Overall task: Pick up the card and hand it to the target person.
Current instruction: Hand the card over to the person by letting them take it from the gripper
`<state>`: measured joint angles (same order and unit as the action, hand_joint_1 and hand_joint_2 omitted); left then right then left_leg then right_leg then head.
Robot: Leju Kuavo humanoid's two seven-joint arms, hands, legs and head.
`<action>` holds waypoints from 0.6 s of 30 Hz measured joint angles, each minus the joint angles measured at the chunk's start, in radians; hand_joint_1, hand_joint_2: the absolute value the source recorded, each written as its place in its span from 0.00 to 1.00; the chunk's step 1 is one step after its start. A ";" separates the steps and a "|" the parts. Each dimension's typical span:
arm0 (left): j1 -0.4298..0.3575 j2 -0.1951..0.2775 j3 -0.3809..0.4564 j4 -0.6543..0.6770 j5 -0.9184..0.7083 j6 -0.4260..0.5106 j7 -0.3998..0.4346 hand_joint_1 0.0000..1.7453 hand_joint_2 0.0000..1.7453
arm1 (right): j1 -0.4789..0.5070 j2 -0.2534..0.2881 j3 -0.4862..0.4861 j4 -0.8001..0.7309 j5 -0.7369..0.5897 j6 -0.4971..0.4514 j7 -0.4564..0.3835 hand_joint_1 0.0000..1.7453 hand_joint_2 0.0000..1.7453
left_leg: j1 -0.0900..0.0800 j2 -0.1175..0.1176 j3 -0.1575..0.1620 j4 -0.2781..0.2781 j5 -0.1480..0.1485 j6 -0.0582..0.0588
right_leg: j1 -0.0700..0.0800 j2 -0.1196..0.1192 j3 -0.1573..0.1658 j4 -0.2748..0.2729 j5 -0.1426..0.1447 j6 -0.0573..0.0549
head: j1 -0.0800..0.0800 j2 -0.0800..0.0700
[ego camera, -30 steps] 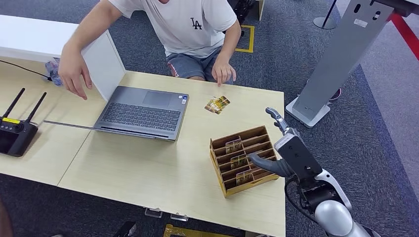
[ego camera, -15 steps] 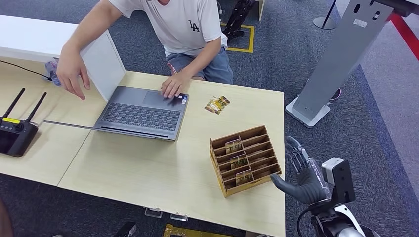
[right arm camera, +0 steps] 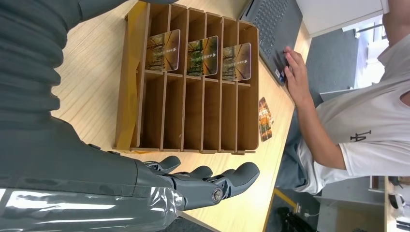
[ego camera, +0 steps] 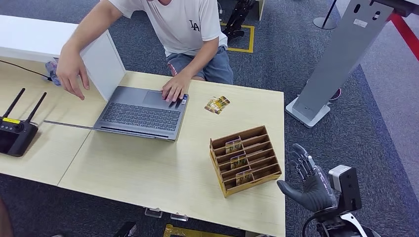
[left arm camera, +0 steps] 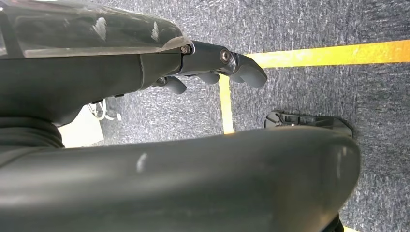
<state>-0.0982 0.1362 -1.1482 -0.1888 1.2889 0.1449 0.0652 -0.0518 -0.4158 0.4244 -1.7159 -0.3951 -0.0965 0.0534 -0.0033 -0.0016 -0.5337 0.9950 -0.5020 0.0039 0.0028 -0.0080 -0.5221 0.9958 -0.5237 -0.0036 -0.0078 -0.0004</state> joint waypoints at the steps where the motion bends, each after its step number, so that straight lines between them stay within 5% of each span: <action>1: 0.000 0.000 0.000 0.000 0.000 0.000 0.000 0.00 0.00 | 0.000 0.000 -0.002 0.000 0.000 0.001 0.000 0.00 1.00 | 0.000 0.000 0.000 0.000 0.000 0.000 | 0.000 0.000 0.000 0.000 0.000 0.000 | 0.000 0.000; 18: 0.000 0.000 0.000 0.000 0.000 0.001 0.003 0.00 0.00 | 0.008 0.001 -0.022 0.000 0.011 0.008 0.006 0.00 1.00 | 0.000 0.000 0.000 0.000 0.000 0.000 | 0.000 0.000 0.000 0.000 0.000 0.000 | 0.000 0.000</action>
<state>-0.0985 0.1359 -1.1482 -0.1888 1.2885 0.1460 0.0687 -0.0437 -0.4147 0.4027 -1.7161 -0.3845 -0.0889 0.0594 -0.0033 -0.0016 -0.5337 0.9949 -0.5020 0.0039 0.0029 -0.0080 -0.5221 0.9958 -0.5237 -0.0036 -0.0077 -0.0004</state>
